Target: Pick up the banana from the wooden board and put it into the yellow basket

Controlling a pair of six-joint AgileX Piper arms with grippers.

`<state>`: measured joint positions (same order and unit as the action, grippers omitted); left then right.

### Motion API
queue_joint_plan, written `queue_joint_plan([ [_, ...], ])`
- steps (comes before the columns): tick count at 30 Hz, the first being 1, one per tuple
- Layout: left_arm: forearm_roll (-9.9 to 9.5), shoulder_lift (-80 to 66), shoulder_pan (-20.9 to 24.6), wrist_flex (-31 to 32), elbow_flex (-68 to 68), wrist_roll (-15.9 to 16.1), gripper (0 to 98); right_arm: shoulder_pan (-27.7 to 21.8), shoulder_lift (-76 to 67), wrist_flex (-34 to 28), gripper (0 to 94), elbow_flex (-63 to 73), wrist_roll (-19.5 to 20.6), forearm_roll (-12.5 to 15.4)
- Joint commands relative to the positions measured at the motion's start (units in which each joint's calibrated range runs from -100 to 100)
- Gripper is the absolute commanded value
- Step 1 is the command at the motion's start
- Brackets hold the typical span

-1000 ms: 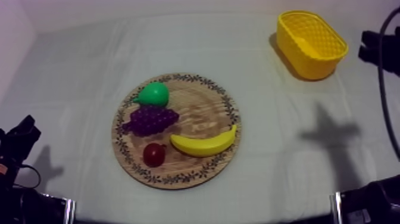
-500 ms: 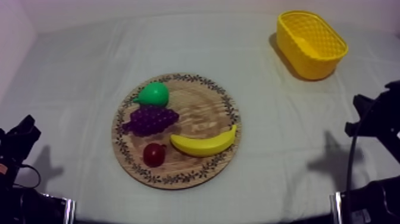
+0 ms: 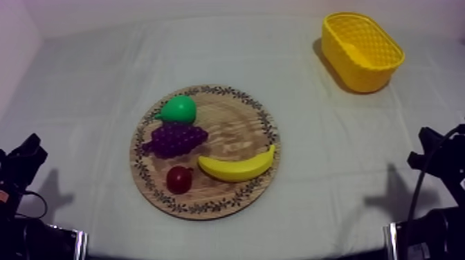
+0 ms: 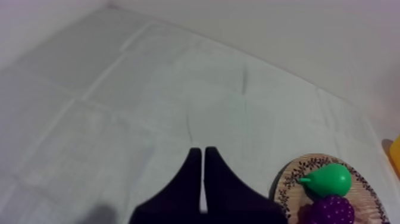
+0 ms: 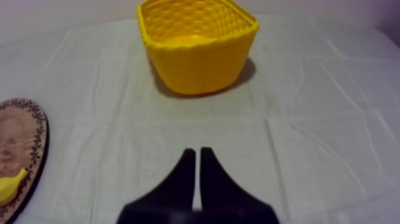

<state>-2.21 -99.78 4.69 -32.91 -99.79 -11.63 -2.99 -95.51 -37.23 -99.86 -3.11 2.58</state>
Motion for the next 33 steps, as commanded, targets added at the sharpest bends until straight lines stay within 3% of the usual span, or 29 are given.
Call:
queue_joint_plan([
  [1, 0.03, -0.05, -0.02, 0.01, 0.01, 0.0, 0.1, -0.04, 0.0, -0.3, 0.5, -0.02, -0.15, 0.26],
  [16, 0.03, -0.05, -0.02, 0.01, 0.01, 0.0, 0.1, -0.2, 3.03, 2.45, 0.5, -0.03, 0.56, -0.09],
  [27, 0.03, -0.05, -0.02, 0.01, 0.01, -0.01, 0.1, 0.94, 23.12, 14.08, 0.5, -0.13, -5.39, 5.29],
  [33, 0.03, -0.05, -0.02, 0.01, 0.01, -0.02, 0.1, 1.91, 35.15, 22.42, 0.8, -0.14, -5.74, 6.32],
])
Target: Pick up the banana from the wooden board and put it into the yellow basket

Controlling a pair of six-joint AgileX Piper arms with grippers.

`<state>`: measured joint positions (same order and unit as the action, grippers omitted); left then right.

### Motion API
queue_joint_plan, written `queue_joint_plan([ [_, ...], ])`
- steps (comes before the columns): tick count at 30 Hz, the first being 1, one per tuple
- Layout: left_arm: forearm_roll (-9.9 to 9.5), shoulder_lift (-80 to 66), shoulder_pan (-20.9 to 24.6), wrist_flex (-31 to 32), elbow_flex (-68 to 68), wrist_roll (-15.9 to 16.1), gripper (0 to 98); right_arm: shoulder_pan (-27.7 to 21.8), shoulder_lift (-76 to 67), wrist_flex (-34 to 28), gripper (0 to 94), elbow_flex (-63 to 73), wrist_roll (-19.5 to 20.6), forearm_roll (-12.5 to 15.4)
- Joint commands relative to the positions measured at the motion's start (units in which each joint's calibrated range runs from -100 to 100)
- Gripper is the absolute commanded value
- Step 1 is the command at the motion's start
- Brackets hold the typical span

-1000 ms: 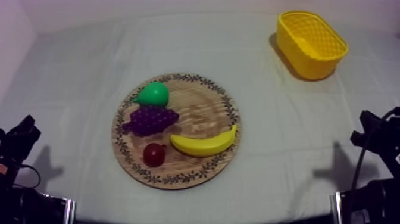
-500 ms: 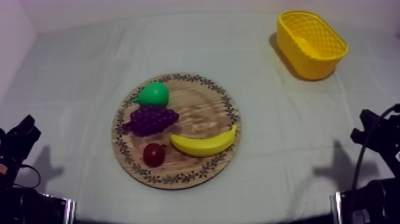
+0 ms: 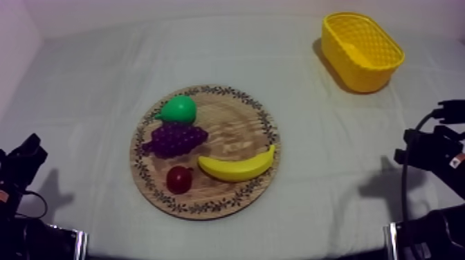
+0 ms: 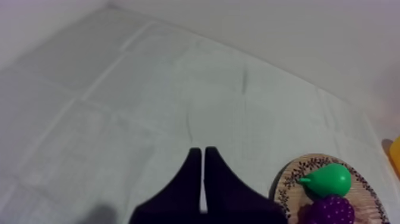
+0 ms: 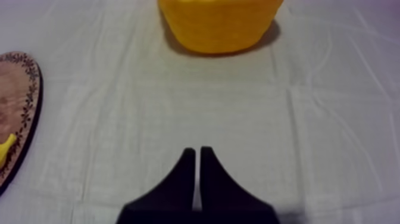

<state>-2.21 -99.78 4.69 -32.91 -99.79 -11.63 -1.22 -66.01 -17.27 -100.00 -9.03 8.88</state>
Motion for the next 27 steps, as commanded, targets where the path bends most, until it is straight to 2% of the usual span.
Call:
queue_joint_plan([
  [1, 0.03, -0.05, -0.02, 0.01, 0.01, -0.02, 0.1, 0.28, 7.33, 3.71, 0.9, 0.0, 0.26, 0.07],
  [6, 0.03, -0.05, -0.02, 0.01, 0.01, -0.02, 0.1, 0.68, 12.48, 7.68, 1.2, 0.0, 0.56, 0.2],
  [10, 0.03, -0.05, -0.02, 0.01, 0.01, 0.01, 0.1, 0.35, 10.92, 6.39, 1.3, 0.0, 0.51, 0.19],
  [15, 0.03, -0.05, -0.02, 0.01, 0.01, 0.01, 0.1, -0.06, 0.86, -2.04, 0.8, 0.0, -0.44, -0.35],
  [20, 0.03, -0.05, -0.02, 0.01, 0.01, 0.0, 0.1, -1.17, -11.38, -12.2, 0.5, 0.0, 3.05, -3.79],
  [27, 0.03, -0.05, -0.02, 0.01, 0.01, 0.0, 0.1, -2.55, -22.3, -19.57, 0.5, 0.47, 5.38, -5.1],
])
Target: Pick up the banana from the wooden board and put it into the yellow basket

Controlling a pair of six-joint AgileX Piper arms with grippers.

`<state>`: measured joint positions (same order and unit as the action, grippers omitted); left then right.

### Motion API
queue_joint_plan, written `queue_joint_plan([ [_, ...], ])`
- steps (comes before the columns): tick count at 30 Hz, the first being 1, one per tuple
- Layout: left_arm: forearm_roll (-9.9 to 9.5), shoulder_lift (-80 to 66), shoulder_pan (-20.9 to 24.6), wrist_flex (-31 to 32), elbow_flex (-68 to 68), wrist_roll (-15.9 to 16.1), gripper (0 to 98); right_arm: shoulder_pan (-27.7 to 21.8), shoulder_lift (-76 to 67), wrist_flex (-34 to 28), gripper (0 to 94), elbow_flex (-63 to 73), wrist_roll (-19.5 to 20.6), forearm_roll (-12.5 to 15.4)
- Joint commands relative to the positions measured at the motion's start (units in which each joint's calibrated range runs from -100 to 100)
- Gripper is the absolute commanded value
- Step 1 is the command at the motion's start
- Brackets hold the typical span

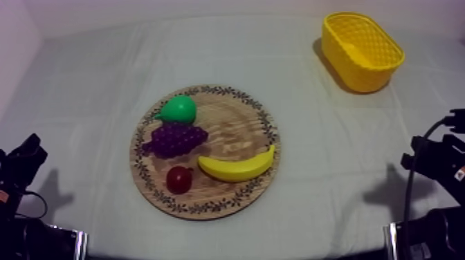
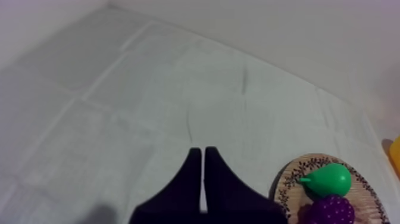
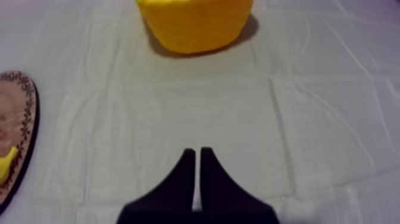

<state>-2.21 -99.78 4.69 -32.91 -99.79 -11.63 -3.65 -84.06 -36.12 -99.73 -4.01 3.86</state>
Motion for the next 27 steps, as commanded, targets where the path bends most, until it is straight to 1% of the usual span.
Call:
queue_joint_plan([
  [1, 0.03, -0.05, -0.02, 0.01, 0.01, 0.0, 0.1, -0.25, -5.49, -1.41, 0.5, 0.29, 0.51, -0.15],
  [4, 0.03, -0.05, -0.02, 0.01, 0.01, 0.0, 0.1, -0.74, -9.18, -3.63, 0.5, 0.75, 0.66, 0.05],
  [7, 0.03, -0.05, -0.02, 0.01, 0.01, 0.01, 0.1, -0.77, -10.84, -5.47, 0.5, 1.8, -1.24, 1.31],
  [11, 0.03, -0.05, -0.02, 0.01, 0.01, 0.02, 0.1, -0.94, -11.49, -5.69, 0.5, 5.66, -2.08, 2.28],
  [17, 0.03, -0.05, -0.02, 0.01, 0.01, 0.0, 0.1, -1.07, -11.68, -2.18, 0.5, 18.57, 0.56, 3.43],
  [21, 0.03, -0.05, -0.02, 0.01, 0.01, -0.01, 0.1, -1.05, -11.69, -0.32, 0.5, 25.7, 2.59, 3.43],
  [24, 0.03, -0.05, -0.02, 0.01, 0.01, -0.01, 0.1, -1.03, -11.7, -1.11, 0.5, 25.63, 1.69, 4.33],
  [27, 0.03, -0.05, -0.02, 0.01, 0.01, -0.02, 0.1, -1.0, -11.7, -3.46, 0.5, 20.76, 0.09, 4.96],
])
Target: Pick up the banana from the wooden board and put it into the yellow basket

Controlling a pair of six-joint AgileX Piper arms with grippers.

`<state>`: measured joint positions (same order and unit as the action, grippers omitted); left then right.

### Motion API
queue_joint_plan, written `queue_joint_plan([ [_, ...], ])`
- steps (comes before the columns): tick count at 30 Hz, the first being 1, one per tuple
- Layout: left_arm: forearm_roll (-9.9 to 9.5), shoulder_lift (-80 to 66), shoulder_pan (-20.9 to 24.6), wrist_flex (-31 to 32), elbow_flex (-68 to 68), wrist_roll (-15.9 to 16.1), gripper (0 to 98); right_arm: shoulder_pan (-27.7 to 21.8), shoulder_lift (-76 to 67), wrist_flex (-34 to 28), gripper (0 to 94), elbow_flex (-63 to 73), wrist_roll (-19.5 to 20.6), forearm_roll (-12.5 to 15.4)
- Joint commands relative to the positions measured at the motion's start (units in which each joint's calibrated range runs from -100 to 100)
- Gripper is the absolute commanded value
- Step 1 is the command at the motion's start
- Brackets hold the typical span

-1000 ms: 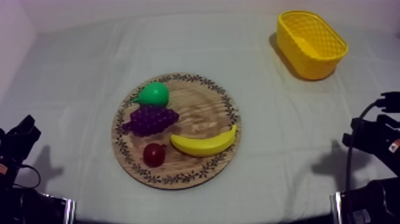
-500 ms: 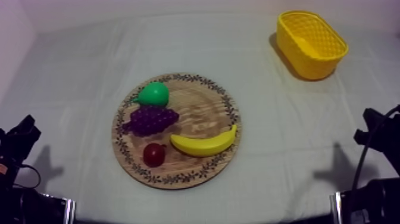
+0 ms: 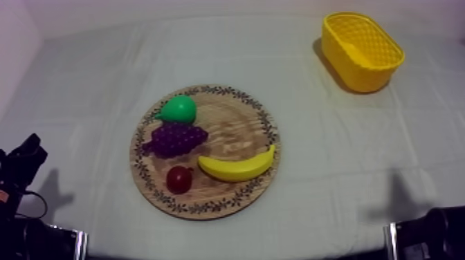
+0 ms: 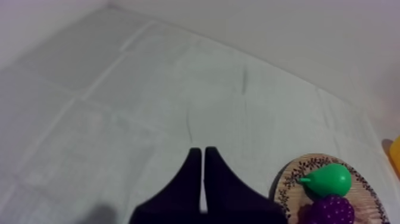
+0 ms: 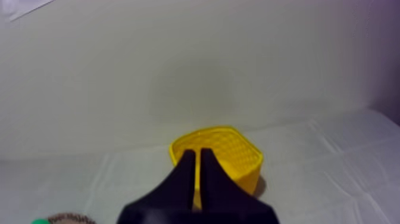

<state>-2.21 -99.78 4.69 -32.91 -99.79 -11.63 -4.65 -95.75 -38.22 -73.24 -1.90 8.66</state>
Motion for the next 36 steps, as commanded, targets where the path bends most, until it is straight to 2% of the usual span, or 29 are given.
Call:
queue_joint_plan([
  [1, 0.03, -0.05, -0.02, 0.01, 0.01, -0.02, 0.1, 0.02, -0.01, -2.16, 0.5, -8.14, -2.66, 0.3],
  [6, 0.03, -0.05, -0.02, 0.01, 0.01, -0.02, 0.1, -0.1, -0.01, -2.02, 0.5, -19.9, -5.32, 0.88],
  [12, 0.03, -0.05, -0.02, 0.01, 0.01, -0.02, 0.1, -0.47, -0.01, -1.28, 0.5, -23.87, -4.61, -0.53],
  [22, 0.03, -0.05, -0.02, 0.01, 0.01, -0.01, 0.1, -0.17, 0.21, -4.03, 0.5, -23.31, -6.44, 0.43],
  [30, 0.03, -0.05, -0.02, 0.01, 0.01, -0.02, 0.1, 0.79, 6.9, -3.05, 0.5, -16.23, -7.88, 1.54],
  [36, 0.03, -0.05, -0.02, 0.01, 0.01, 0.01, 0.1, 1.99, 15.5, 1.02, 0.5, -10.69, -7.93, 1.32],
])
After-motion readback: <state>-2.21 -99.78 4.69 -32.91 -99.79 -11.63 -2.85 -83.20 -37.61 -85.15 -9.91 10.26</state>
